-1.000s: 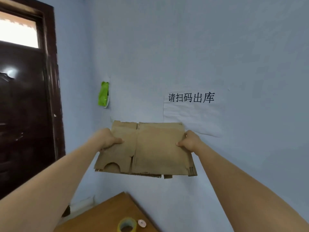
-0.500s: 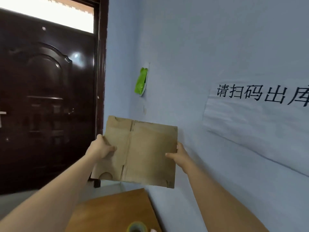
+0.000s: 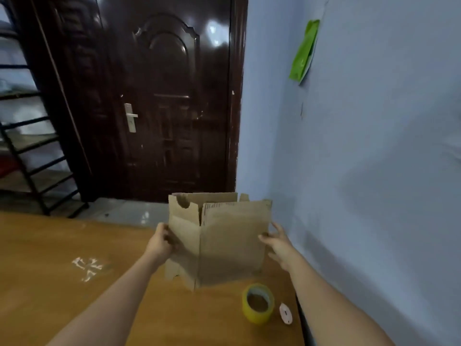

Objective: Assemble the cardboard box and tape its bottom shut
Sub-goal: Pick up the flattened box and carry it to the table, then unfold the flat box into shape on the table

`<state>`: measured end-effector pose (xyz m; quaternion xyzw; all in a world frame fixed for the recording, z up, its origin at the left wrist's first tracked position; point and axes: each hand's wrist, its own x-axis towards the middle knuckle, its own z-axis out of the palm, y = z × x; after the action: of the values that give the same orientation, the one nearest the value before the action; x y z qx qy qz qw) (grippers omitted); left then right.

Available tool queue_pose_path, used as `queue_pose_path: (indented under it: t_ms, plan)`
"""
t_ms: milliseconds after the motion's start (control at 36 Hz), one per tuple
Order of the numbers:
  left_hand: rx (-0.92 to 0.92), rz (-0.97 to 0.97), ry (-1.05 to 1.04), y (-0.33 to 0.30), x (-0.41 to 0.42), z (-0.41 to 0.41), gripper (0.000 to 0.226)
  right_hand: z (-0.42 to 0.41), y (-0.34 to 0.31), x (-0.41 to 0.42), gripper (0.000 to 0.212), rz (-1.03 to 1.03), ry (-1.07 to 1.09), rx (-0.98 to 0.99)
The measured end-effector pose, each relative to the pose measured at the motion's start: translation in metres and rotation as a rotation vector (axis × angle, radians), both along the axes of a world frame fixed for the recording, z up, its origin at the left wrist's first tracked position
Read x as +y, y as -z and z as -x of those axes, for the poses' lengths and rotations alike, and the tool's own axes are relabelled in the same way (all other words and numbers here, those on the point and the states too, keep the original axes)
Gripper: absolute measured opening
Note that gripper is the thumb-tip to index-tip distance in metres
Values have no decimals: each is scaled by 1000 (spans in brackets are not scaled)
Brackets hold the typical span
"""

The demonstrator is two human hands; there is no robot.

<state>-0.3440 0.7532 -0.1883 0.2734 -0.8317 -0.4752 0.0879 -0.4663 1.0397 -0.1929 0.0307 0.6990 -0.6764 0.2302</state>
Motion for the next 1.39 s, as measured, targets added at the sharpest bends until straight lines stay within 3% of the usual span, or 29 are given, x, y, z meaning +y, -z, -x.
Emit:
queue_pose_path:
  t_ms: [139, 306, 417, 556, 667, 778, 944, 1222, 1389]
  plan:
    - [-104, 53, 43, 44, 1, -15, 50, -4, 40, -31, 33, -35, -101, -39]
    - [-155, 30, 119, 82, -13, -16, 50, -2, 77, -61, 37, -89, -111, -36]
    - [-187, -59, 147, 105, -35, -11, 47, -6, 97, -78, 54, -122, -80, -49]
    - [-150, -70, 158, 117, -64, 0, 29, -12, 120, -97, 51, -112, -8, -89]
    - [-129, -207, 171, 121, -84, 10, 40, -18, 129, -113, 39, -158, -22, -134]
    - [-89, -225, 276, 120, -97, 16, 31, -33, 130, -122, 38, -129, 16, -159]
    - [-136, -527, 201, 129, -113, 18, 24, -56, 137, -120, 46, -174, 49, -144]
    - [40, -661, -80, 129, -120, 16, 35, -38, 126, -107, 19, -97, 331, -65]
    - [218, -672, -144, 96, -112, 8, 31, -19, 99, -107, 21, -71, 218, 42]
